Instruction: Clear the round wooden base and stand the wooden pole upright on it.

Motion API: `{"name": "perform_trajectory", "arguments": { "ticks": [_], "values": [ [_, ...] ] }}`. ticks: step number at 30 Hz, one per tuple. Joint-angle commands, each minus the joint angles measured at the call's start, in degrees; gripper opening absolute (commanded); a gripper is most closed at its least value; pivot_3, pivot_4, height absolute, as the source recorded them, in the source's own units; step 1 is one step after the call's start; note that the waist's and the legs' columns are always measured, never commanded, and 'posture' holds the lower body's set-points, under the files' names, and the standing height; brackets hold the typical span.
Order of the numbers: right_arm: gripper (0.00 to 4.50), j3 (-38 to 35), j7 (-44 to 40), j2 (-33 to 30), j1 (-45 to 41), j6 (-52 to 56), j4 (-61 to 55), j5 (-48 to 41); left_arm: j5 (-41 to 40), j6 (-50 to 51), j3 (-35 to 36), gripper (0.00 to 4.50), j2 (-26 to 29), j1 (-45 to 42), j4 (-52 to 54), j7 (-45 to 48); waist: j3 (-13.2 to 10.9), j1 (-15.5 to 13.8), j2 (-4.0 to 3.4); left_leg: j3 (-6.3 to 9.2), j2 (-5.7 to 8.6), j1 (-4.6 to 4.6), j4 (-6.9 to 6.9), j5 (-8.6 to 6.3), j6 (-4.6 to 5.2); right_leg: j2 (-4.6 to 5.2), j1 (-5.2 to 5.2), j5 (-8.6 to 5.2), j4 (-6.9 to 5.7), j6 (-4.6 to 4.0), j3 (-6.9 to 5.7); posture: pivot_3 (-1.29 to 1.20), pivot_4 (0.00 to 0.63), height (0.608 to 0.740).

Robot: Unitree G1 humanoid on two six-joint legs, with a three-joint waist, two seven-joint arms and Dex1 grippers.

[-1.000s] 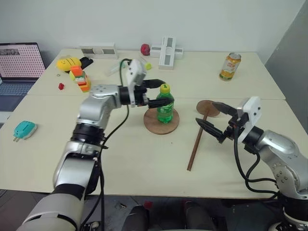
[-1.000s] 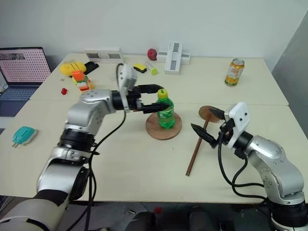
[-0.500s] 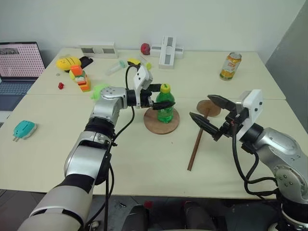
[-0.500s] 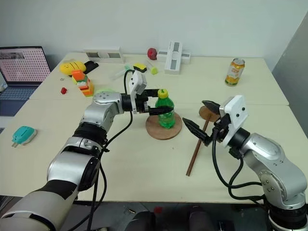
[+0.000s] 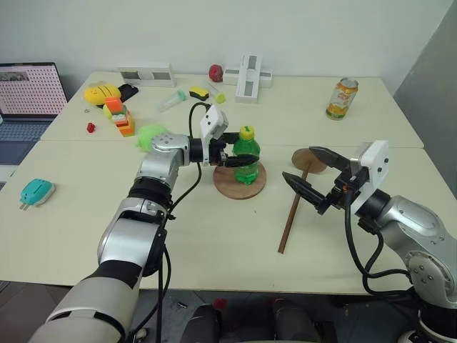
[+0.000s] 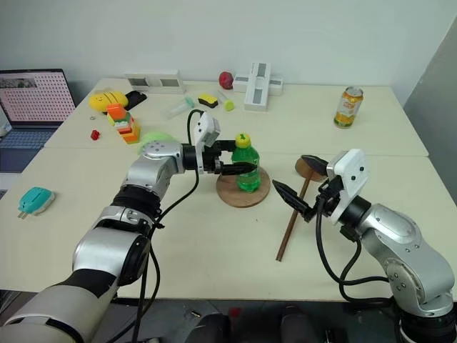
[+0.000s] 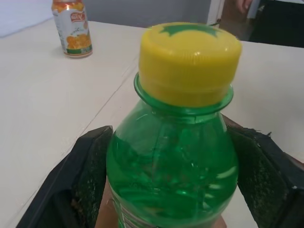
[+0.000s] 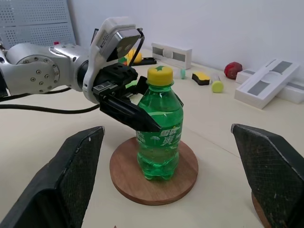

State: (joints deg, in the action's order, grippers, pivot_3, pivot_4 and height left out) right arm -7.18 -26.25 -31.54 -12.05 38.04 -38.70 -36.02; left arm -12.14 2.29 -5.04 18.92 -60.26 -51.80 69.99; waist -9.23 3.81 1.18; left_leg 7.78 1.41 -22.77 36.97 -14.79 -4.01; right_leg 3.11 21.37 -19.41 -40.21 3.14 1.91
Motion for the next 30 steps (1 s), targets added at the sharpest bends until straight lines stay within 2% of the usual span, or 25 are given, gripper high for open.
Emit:
{"name": "perform_trajectory", "arguments": {
  "ticks": [1,2,13,18,19,27,30],
  "values": [
    [4.5,-1.2,0.4,-0.7,-1.2,-0.3,-1.6,-0.4,0.2,-0.2,1.2,4.31,0.0,0.4,-0.6,0.4,0.0,0.1,0.0,-0.01,0.0,0.01,0.0,0.0,0.0,0.0,0.01,0.0,-0.01,0.0,0.01,0.0,0.15,0.74],
    [4.5,-1.3,0.7,-0.7,-1.4,0.0,-1.9,-0.6,0.2,0.0,1.1,4.45,0.0,0.7,-0.5,0.8,0.0,0.2,0.0,-0.02,0.0,0.0,0.0,0.0,0.0,0.0,0.02,0.0,-0.03,0.0,0.02,0.0,0.15,0.74],
    [4.5,-1.3,3.7,-0.9,-4.0,3.8,-3.7,-2.5,0.9,-1.5,1.7,4.45,-1.5,1.5,-1.1,-1.0,0.0,0.3,0.0,0.0,0.0,-0.01,0.0,0.0,0.0,0.0,0.03,0.0,-0.04,0.0,0.01,0.0,0.15,0.74],
    [4.5,-1.0,4.5,-0.9,-4.8,4.8,-4.0,-3.0,0.5,-1.0,2.3,3.44,-1.4,1.5,-1.1,-0.2,0.0,0.4,0.0,0.0,0.0,0.0,0.0,0.0,0.0,0.0,0.03,0.0,-0.07,0.0,0.01,0.0,0.15,0.74],
    [4.5,-1.0,4.6,-0.9,-4.8,5.0,-4.1,-3.0,0.5,-1.0,2.3,3.36,-1.4,1.6,-0.9,-0.1,0.0,0.4,0.0,-0.01,0.0,0.0,0.0,0.0,0.0,0.0,0.03,0.0,-0.07,0.0,0.01,0.0,0.15,0.74],
    [4.5,0.8,4.3,-0.7,-5.9,6.1,-4.3,-4.2,-0.5,2.0,3.3,3.36,0.7,3.0,3.5,-0.6,0.0,0.6,0.0,0.0,0.0,0.0,0.0,0.0,0.0,0.0,0.03,0.0,-0.07,0.0,0.01,0.0,0.15,0.74],
    [4.5,3.7,1.4,-0.9,-7.0,7.0,-3.8,-5.9,-4.7,10.9,7.7,3.36,4.7,5.8,12.5,-2.8,0.0,1.4,0.0,-0.01,-0.03,0.0,-0.01,0.0,0.0,-0.03,0.1,0.0,-0.13,0.0,0.06,0.0,0.15,0.74]
  ]
}}
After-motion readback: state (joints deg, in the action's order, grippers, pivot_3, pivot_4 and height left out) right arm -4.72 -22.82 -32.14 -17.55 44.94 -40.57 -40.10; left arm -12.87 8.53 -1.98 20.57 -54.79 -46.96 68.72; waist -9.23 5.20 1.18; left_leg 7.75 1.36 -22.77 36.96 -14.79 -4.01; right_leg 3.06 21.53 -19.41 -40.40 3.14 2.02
